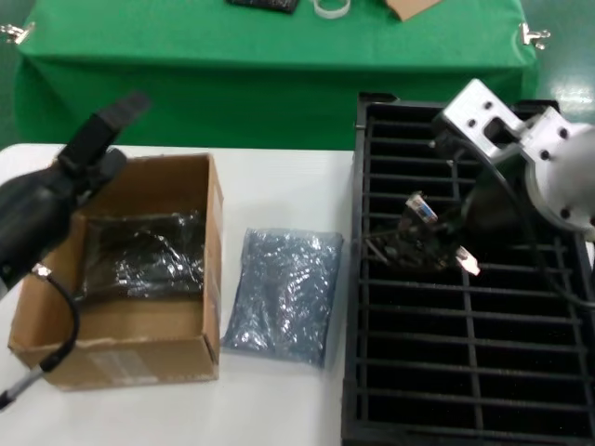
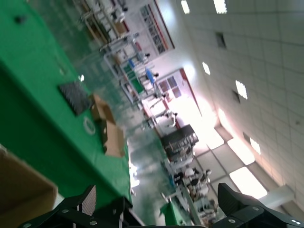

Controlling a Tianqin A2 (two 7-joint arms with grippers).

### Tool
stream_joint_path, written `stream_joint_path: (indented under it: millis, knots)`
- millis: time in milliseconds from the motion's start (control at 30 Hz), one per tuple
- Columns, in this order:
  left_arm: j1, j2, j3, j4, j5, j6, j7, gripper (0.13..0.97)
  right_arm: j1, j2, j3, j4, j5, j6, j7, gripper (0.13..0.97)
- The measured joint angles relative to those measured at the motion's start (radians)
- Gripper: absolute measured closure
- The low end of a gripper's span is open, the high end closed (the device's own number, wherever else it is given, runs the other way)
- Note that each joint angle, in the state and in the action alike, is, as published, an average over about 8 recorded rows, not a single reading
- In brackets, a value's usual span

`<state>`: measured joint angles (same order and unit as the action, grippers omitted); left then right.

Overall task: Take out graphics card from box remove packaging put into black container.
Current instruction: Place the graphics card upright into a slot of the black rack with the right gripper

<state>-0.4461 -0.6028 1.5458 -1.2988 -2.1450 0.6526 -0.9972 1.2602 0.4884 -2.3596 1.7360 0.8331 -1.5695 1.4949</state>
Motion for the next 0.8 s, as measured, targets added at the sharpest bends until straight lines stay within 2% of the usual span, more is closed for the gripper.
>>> stream_joint_path:
  millis: [133, 267, 467, 800]
  knots:
    - [0.012, 0.011, -0.039, 0.000, -0.029, -0.005, 0.063, 0.203, 0.116, 0.002, -0.109, -0.121, 0.088, 0.000, -0.035, 0.898]
    - [0.022, 0.020, -0.073, -0.001, -0.056, -0.009, 0.118, 0.170, 0.190, -0.017, -0.167, -0.232, 0.138, 0.000, -0.101, 0.898]
    - [0.030, 0.032, -0.109, -0.002, -0.089, -0.015, 0.183, 0.138, 0.233, -0.075, -0.194, -0.391, 0.170, 0.000, -0.230, 0.898]
    - [0.019, 0.039, -0.132, 0.018, -0.128, -0.018, 0.242, 0.132, 0.274, -0.180, -0.221, -0.605, 0.143, 0.000, -0.422, 0.898]
